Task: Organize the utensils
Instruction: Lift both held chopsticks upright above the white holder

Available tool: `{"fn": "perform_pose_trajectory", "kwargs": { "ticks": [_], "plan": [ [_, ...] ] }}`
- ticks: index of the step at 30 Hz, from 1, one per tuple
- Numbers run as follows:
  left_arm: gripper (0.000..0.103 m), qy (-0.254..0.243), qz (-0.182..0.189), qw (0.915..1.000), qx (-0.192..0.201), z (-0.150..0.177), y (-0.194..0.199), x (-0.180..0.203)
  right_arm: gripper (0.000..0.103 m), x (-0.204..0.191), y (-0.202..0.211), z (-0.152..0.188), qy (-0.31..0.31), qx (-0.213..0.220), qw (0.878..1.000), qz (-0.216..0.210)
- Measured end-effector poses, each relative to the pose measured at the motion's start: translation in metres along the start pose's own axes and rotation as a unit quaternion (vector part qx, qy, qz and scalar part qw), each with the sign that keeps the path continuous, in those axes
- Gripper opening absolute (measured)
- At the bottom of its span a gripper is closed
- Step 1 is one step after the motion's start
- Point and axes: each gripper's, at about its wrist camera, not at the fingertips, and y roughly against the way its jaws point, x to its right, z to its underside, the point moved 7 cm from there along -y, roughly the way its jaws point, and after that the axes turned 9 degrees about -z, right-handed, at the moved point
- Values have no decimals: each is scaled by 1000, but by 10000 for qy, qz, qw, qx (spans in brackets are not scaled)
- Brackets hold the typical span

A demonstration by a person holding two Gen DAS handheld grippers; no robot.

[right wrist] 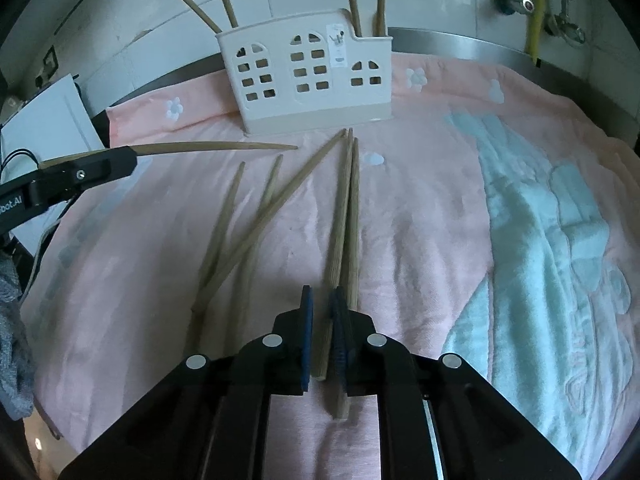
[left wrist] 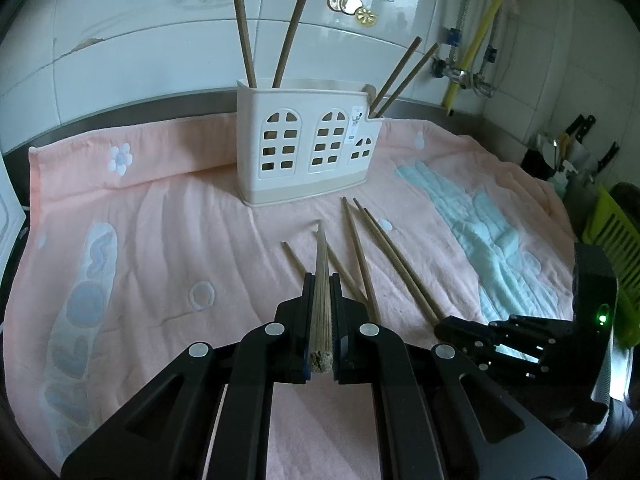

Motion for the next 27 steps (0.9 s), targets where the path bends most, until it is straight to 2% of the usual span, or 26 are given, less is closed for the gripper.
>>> {"fn": "perform_pose_trajectory", "kwargs": {
  "ticks": [6, 8, 13, 27],
  "plan": [
    [6, 57, 34, 10000, 22, 0, 1, 0, 13, -2, -3, 4, -10, -42, 10000, 13],
    [6, 72, 35, 10000, 36, 0, 1, -1, 9, -1, -2, 4, -55, -22, 10000, -26],
    [6, 214, 86, 9997, 34, -1, 0, -5, 8, 1, 5, 4, -125, 55, 9999, -78],
    [6, 502, 247, 9984, 74, -2, 1, -9, 7, -2, 62, -37, 28, 830, 9965, -131]
  ]
}}
